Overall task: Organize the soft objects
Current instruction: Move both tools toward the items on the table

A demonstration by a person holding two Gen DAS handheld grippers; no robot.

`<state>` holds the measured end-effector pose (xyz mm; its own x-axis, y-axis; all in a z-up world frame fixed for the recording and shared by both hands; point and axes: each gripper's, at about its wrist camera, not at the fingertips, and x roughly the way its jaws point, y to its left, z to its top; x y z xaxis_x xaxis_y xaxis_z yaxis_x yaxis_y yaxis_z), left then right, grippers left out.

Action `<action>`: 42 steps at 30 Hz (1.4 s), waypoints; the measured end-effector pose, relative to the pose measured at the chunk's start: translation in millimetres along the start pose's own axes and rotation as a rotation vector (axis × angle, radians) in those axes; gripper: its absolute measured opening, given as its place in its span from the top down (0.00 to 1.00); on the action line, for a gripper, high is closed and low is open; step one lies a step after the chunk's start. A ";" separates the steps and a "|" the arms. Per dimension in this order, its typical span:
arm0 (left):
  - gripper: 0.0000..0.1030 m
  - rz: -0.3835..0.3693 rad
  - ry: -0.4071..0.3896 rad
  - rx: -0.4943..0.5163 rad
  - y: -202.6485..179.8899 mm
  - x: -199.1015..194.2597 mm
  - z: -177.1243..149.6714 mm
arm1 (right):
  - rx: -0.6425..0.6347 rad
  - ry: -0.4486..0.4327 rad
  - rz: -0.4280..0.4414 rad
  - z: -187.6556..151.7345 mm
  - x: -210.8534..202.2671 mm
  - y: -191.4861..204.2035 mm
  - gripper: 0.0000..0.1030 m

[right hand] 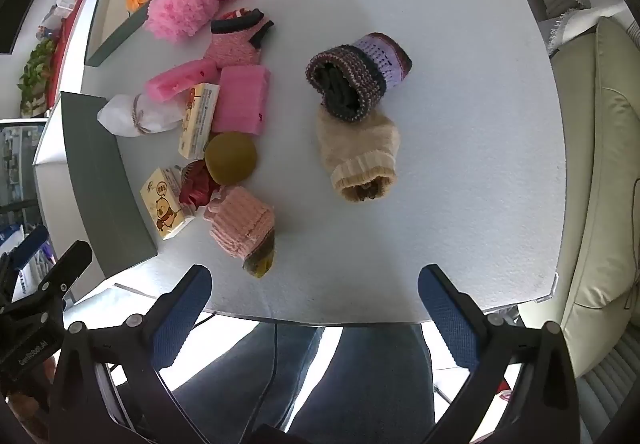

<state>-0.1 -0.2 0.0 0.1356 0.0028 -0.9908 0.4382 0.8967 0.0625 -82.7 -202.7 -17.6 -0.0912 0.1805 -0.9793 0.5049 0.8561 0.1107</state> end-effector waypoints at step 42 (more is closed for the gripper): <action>0.00 -0.106 0.103 -0.078 5.0 38.3 2.2 | 0.028 0.035 0.039 -8.0 4.7 -17.7 0.00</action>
<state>9.2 3.4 -37.4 -0.0015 -0.0518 -0.9987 0.3746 0.9259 -0.0486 -98.9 -213.1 -22.8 -0.1009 0.2312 -0.9677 0.5327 0.8340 0.1437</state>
